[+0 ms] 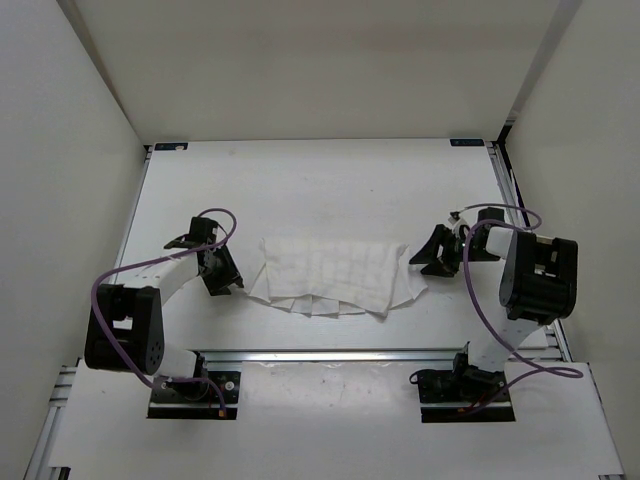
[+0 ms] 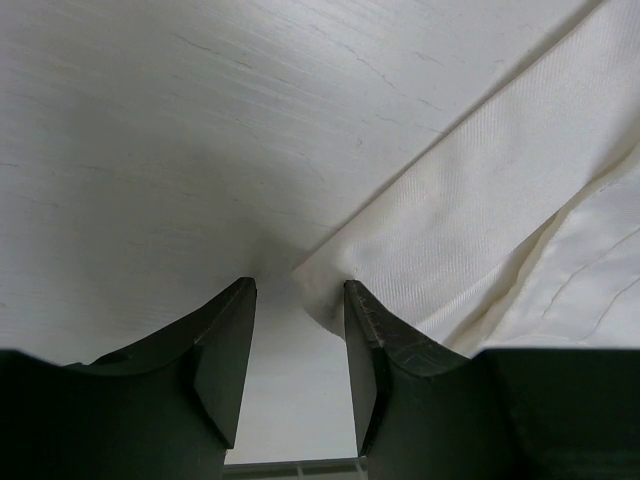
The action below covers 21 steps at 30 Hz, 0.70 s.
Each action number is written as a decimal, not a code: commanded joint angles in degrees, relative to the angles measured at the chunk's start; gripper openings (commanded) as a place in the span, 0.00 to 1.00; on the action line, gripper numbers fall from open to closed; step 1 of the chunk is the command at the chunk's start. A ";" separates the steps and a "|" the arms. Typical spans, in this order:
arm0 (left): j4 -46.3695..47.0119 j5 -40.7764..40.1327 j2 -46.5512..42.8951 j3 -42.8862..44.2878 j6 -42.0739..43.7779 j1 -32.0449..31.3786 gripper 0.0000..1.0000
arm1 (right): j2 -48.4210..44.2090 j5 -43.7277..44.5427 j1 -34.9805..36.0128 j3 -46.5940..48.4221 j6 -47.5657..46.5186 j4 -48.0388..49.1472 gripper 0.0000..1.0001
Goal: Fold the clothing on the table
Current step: Fold the skirt
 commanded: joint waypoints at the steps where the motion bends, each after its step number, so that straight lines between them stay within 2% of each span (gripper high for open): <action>1: -0.27 0.14 -0.13 1.37 0.67 0.35 0.52 | 2.14 -2.72 3.17 -0.06 1.36 2.53 0.65; 10: 0.17 0.24 -0.31 1.37 0.94 0.79 0.52 | 3.90 -9.32 10.99 -1.73 7.07 7.89 0.65; 12: 0.52 0.59 -0.05 1.10 1.02 0.88 0.51 | 3.20 -10.02 13.80 -2.60 8.92 10.00 0.67; 14: 0.78 0.76 -0.39 0.67 0.85 1.14 0.52 | 2.76 -10.90 16.17 -4.09 11.11 11.76 0.63; 17: 0.87 0.85 -0.39 0.84 1.11 0.71 0.52 | 2.93 -11.52 18.03 -4.54 13.05 13.69 0.39; 19: 1.48 1.12 0.39 0.93 1.28 0.53 0.52 | 3.38 -10.21 18.03 -3.75 13.14 12.30 0.06; 20: 1.05 1.03 0.48 1.71 1.37 -0.52 0.51 | 3.37 -9.16 16.90 -3.14 13.14 11.07 0.00; 21: 0.87 0.07 0.83 2.50 1.72 -1.66 0.52 | 3.11 -8.71 15.50 -2.96 12.54 11.06 0.00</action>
